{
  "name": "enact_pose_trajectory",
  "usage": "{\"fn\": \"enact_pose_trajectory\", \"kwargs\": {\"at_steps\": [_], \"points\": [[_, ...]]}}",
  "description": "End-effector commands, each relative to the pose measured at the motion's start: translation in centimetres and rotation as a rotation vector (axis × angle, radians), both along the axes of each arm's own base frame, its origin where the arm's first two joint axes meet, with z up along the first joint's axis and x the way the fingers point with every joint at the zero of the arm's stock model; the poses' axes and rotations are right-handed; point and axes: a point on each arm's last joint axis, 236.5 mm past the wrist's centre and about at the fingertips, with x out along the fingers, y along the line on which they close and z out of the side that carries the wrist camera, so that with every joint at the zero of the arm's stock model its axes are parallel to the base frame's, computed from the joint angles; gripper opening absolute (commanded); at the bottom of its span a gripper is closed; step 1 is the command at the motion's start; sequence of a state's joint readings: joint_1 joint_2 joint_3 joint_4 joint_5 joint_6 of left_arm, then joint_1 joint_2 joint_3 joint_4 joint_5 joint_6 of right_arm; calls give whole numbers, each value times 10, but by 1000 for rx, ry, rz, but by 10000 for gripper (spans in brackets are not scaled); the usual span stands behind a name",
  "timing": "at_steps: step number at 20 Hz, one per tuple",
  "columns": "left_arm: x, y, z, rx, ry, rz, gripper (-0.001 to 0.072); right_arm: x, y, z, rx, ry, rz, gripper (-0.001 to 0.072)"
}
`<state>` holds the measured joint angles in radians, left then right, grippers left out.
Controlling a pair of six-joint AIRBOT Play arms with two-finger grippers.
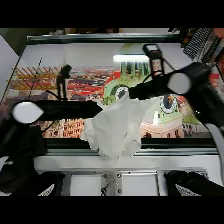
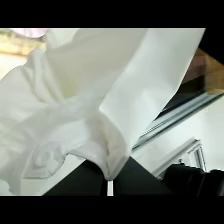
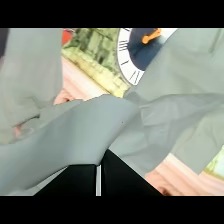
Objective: Fold the clothes and pants, and hang the long-sleeved shirts on hangers.
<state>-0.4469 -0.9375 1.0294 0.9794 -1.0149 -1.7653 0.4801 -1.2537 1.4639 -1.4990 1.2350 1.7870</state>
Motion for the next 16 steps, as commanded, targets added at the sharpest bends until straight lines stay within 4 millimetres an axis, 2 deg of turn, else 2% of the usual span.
{"fn": "enact_pose_trajectory", "kwargs": {"at_steps": [1, 2, 3, 4, 5, 7, 8, 9, 10, 14, 16], "points": [[33, 12, -76, 94, 120, 84, 23, 55, -10, -74, -66, 27, -41, 48], [46, 20, -80, 101, 136, 110, 23, 64, -20, -81, -70, 34, -66, 282], [58, 28, -82, 105, 140, 131, 23, 68, -30, -81, -72, 34, -84, 569], [68, 37, -83, 112, 135, 146, 22, 69, -40, -75, -70, 31, -105, 676], [76, 47, -85, 119, 140, 164, 23, 66, -47, -66, -68, 27, -116, 675], [82, 63, -93, 134, 163, 183, 22, 55, -47, -49, -51, 13, -113, 672], [81, 67, -97, 144, 177, 176, 23, 46, -45, -48, -52, 25, -111, 626], [79, 69, -101, 153, 187, 163, 22, 34, -41, -56, -56, 67, -119, 550], [78, 69, -104, 160, 192, 151, 23, 22, -38, -70, -62, 120, -134, 510], [75, 63, -110, 170, 197, 126, 23, -3, -5, -134, -75, 183, -92, 514], [75, 63, -110, 171, 197, 126, 23, -4, 5, -158, -108, 196, -56, 514]]}}
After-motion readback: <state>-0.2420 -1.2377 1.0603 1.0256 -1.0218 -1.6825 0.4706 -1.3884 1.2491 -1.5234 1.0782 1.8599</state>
